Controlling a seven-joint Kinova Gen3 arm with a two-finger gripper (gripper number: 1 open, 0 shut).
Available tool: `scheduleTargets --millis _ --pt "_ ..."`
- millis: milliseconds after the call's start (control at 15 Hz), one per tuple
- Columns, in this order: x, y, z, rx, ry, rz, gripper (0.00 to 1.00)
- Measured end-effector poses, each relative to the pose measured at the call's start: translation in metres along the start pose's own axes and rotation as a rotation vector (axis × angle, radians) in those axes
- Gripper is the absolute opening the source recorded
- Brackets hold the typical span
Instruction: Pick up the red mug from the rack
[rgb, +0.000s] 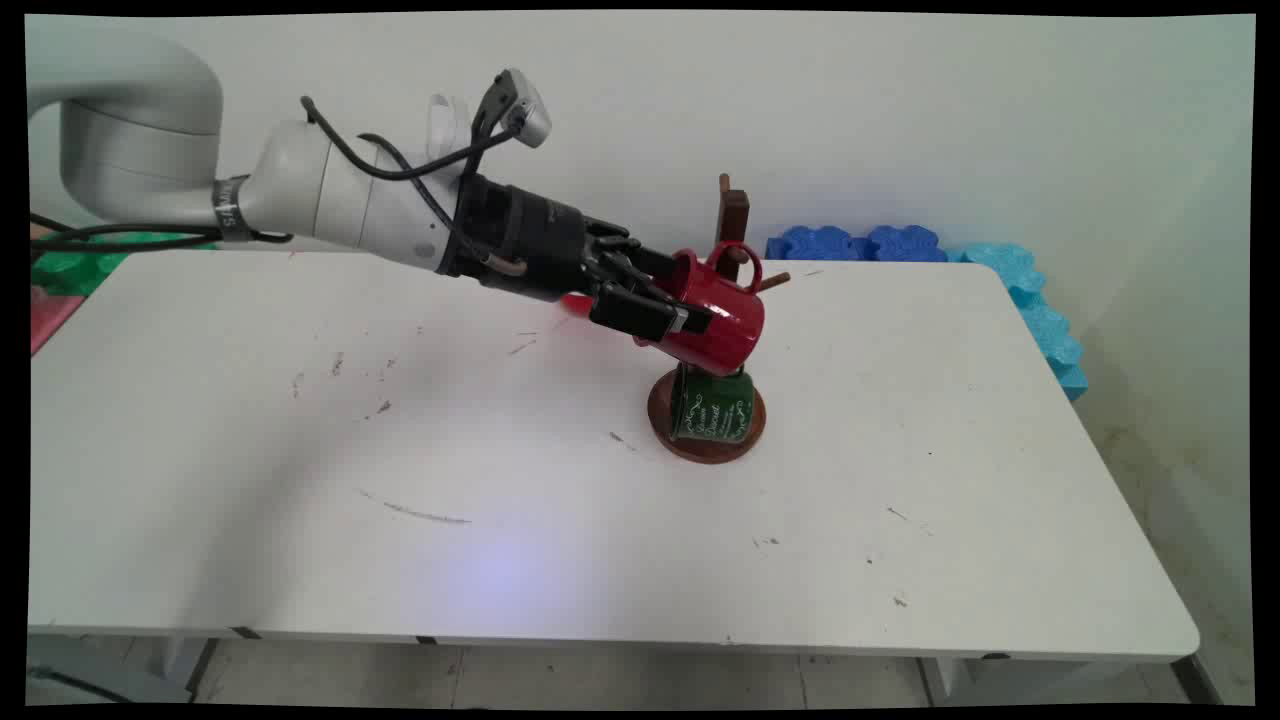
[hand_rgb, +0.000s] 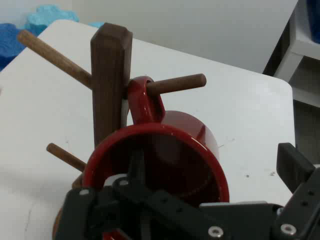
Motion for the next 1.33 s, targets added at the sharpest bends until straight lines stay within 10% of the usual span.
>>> scheduleTargets --millis 1333 --pt "0.014 0.017 -0.004 -0.033 -0.086 -0.201 1.0"
